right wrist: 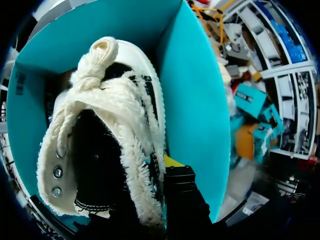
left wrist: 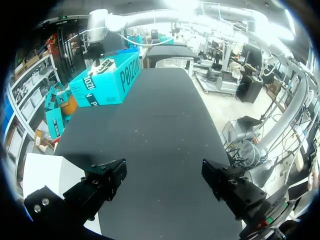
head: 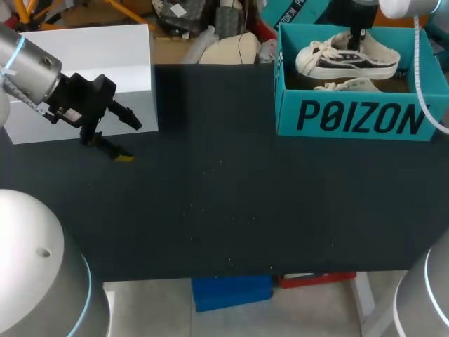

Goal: Take the shoe out of the shoebox, open the shoe tongue, remove and reinsert the insole, then place the shoe into the shoebox

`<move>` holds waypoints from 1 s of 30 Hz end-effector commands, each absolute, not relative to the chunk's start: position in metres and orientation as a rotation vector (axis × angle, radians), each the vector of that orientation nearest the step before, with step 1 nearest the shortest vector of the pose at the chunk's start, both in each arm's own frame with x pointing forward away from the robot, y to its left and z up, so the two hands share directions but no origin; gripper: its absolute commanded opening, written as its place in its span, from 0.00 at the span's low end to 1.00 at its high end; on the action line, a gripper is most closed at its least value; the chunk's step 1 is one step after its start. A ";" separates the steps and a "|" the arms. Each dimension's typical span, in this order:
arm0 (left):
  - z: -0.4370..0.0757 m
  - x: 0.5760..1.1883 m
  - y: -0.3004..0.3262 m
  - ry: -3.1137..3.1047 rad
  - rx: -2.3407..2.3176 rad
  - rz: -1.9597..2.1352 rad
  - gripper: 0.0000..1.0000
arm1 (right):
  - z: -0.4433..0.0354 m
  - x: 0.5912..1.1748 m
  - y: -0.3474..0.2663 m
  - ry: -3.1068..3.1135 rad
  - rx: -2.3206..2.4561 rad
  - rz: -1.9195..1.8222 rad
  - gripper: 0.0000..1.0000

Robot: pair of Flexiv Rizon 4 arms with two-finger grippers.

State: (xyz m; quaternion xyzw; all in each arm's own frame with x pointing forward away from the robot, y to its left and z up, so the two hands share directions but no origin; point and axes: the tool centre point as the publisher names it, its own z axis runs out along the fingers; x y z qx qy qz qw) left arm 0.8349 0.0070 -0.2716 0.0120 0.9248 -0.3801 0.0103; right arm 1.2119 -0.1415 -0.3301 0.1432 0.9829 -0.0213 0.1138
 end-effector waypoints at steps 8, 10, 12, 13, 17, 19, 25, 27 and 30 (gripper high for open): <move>-0.272 0.834 0.007 2.885 0.036 -1.182 1.00 | -0.351 1.221 -0.140 2.902 0.428 -0.045 0.00; -0.272 0.834 0.007 2.885 0.036 -1.182 1.00 | -0.352 1.221 -0.140 2.905 0.423 -0.042 0.00; -0.272 0.834 0.007 2.885 0.036 -1.182 1.00 | -0.352 1.220 -0.140 2.906 0.421 -0.040 0.00; -0.272 0.834 0.007 2.885 0.036 -1.182 1.00 | -0.353 1.219 -0.140 2.909 0.417 -0.038 0.00; -0.272 0.834 0.007 2.885 0.036 -1.182 1.00 | -0.355 1.215 -0.142 2.914 0.417 -0.023 0.00; -0.272 0.834 0.007 2.885 0.036 -1.182 1.00 | -0.355 1.214 -0.142 2.918 0.415 -0.017 0.00; -0.272 0.834 0.007 2.885 0.036 -1.182 1.00 | -0.354 1.209 -0.141 2.927 0.416 0.000 0.31; -0.272 0.834 0.007 2.885 0.036 -1.182 1.00 | -0.352 1.208 -0.141 2.924 0.423 0.003 0.31; -0.272 0.834 0.007 2.885 0.036 -1.182 1.00 | -0.346 1.206 -0.143 2.921 0.424 -0.007 0.22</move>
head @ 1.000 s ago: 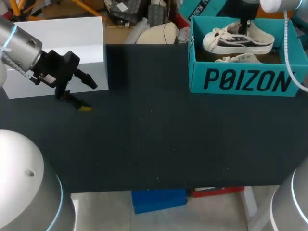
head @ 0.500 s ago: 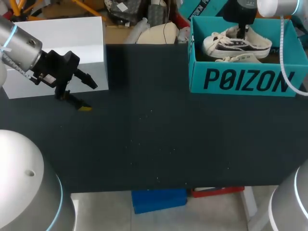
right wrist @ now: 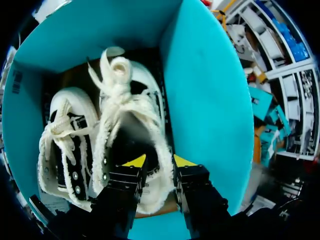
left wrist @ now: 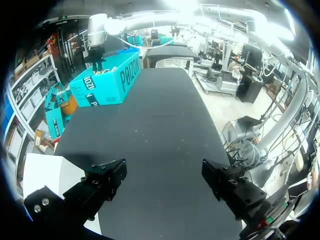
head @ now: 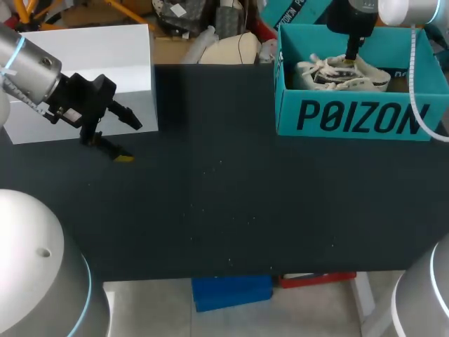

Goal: Take the shoe out of the shoebox, open the shoe tongue, remove and reinsert the insole, then place the shoe into the shoebox

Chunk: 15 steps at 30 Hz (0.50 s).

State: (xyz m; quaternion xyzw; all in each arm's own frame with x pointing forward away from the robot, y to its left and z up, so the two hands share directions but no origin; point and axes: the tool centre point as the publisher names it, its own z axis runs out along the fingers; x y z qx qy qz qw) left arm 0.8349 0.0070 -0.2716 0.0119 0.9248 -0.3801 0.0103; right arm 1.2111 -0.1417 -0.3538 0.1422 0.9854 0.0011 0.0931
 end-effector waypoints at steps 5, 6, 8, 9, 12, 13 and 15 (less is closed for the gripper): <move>-0.272 0.834 0.007 2.885 0.036 -1.182 1.00 | -0.328 1.202 -0.145 2.912 0.424 -0.028 0.17; -0.272 0.834 0.007 2.885 0.036 -1.182 1.00 | -0.322 1.200 -0.145 2.911 0.424 -0.031 0.17; -0.272 0.834 0.007 2.885 0.036 -1.182 1.00 | -0.313 1.197 -0.145 2.906 0.426 -0.038 0.19; -0.272 0.834 0.007 2.885 0.036 -1.182 1.00 | -0.308 1.195 -0.144 2.904 0.427 -0.042 0.21; -0.272 0.834 0.007 2.885 0.036 -1.182 1.00 | -0.292 1.188 -0.142 2.899 0.428 -0.049 0.23; -0.272 0.834 0.007 2.885 0.036 -1.182 1.00 | -0.288 1.185 -0.140 2.899 0.428 -0.050 0.23; -0.272 0.834 0.007 2.885 0.036 -1.182 1.00 | -0.272 1.183 -0.135 2.901 0.422 -0.048 0.25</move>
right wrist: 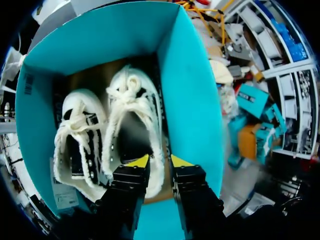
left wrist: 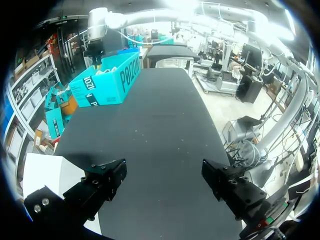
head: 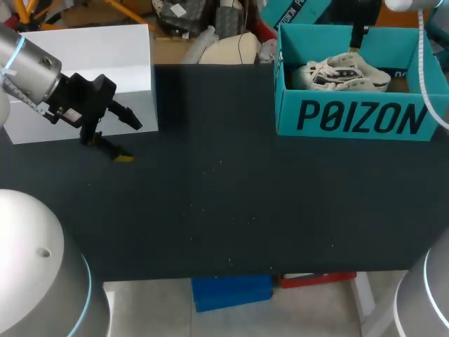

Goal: Take the shoe out of the shoebox, open the shoe tongue, remove and reinsert the insole, then place the shoe into the shoebox

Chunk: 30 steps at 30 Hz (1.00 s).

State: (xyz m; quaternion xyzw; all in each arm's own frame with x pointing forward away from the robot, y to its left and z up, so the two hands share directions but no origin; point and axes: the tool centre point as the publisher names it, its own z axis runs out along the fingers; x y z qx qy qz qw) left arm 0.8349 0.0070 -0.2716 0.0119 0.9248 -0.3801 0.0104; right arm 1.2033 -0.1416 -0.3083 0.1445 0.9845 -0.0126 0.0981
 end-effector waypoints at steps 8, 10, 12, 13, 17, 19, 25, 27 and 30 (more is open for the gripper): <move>-0.272 0.834 0.007 2.885 0.036 -1.182 1.00 | -0.248 1.146 -0.101 2.931 0.407 0.056 0.39; -0.272 0.834 0.007 2.885 0.036 -1.182 1.00 | -0.240 1.135 -0.087 2.934 0.410 0.091 0.44; -0.272 0.834 0.007 2.885 0.036 -1.182 1.00 | -0.232 1.121 -0.073 2.939 0.414 0.098 0.48; -0.272 0.834 0.007 2.885 0.036 -1.182 1.00 | -0.229 1.114 -0.066 2.949 0.409 0.105 0.51; -0.272 0.834 0.007 2.885 0.036 -1.182 1.00 | -0.215 1.084 -0.039 2.978 0.445 0.137 0.83; -0.272 0.834 0.007 2.885 0.036 -1.182 1.00 | -0.212 1.067 -0.028 3.001 0.454 0.146 0.80; -0.272 0.834 0.007 2.885 0.036 -1.182 1.00 | -0.204 1.023 0.007 2.998 0.539 0.124 0.78; -0.272 0.834 0.007 2.885 0.036 -1.182 1.00 | -0.205 1.011 0.016 2.998 0.563 0.127 0.77; -0.272 0.834 0.007 2.885 0.036 -1.182 1.00 | -0.210 0.991 0.036 2.999 0.626 0.132 0.76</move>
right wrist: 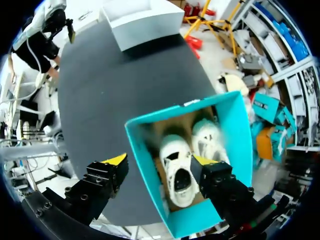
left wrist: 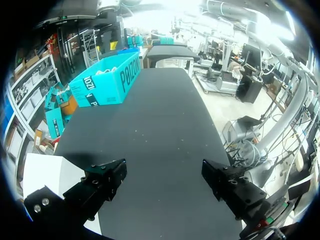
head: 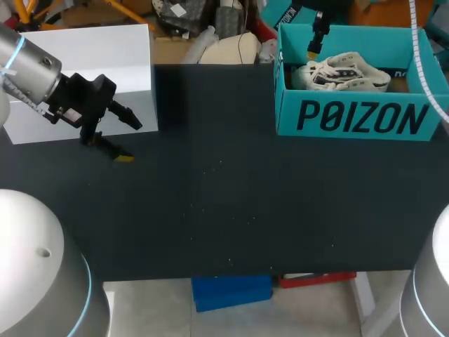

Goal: Take the shoe out of the shoebox, open the shoe tongue, remove and reinsert the insole, then place the shoe into the shoebox

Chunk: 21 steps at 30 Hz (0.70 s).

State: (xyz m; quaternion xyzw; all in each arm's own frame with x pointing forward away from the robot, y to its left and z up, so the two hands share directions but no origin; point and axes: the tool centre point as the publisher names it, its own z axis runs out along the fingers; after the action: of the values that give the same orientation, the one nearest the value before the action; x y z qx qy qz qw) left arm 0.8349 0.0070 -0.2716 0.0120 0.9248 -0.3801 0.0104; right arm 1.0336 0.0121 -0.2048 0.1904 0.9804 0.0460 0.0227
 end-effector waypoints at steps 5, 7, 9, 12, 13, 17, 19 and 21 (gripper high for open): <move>-0.272 0.834 0.007 2.885 0.036 -1.182 1.00 | -0.222 0.964 0.063 2.995 0.725 0.140 0.73; -0.272 0.834 0.007 2.885 0.036 -1.182 1.00 | -0.226 0.953 0.074 3.002 0.769 0.138 0.71; -0.272 0.834 0.007 2.885 0.036 -1.182 1.00 | -0.231 0.941 0.083 3.008 0.819 0.141 0.75; -0.272 0.834 0.007 2.885 0.036 -1.182 1.00 | -0.239 0.923 0.090 3.017 0.886 0.140 0.76; -0.272 0.834 0.007 2.885 0.036 -1.182 1.00 | -0.240 0.919 0.092 3.017 0.904 0.137 0.77; -0.272 0.834 0.007 2.885 0.036 -1.182 1.00 | -0.245 0.905 0.096 3.020 0.973 0.135 0.91; -0.272 0.834 0.007 2.885 0.036 -1.182 1.00 | -0.247 0.901 0.096 3.001 1.018 0.140 1.00; -0.272 0.834 0.007 2.885 0.036 -1.182 1.00 | -0.246 0.899 0.094 2.975 1.061 0.131 1.00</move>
State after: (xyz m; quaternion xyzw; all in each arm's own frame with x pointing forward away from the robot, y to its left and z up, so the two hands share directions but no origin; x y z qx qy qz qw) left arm 0.8349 0.0070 -0.2716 0.0119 0.9248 -0.3800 0.0104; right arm 0.9061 0.0971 -0.2460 0.3297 0.9431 0.0391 -0.0182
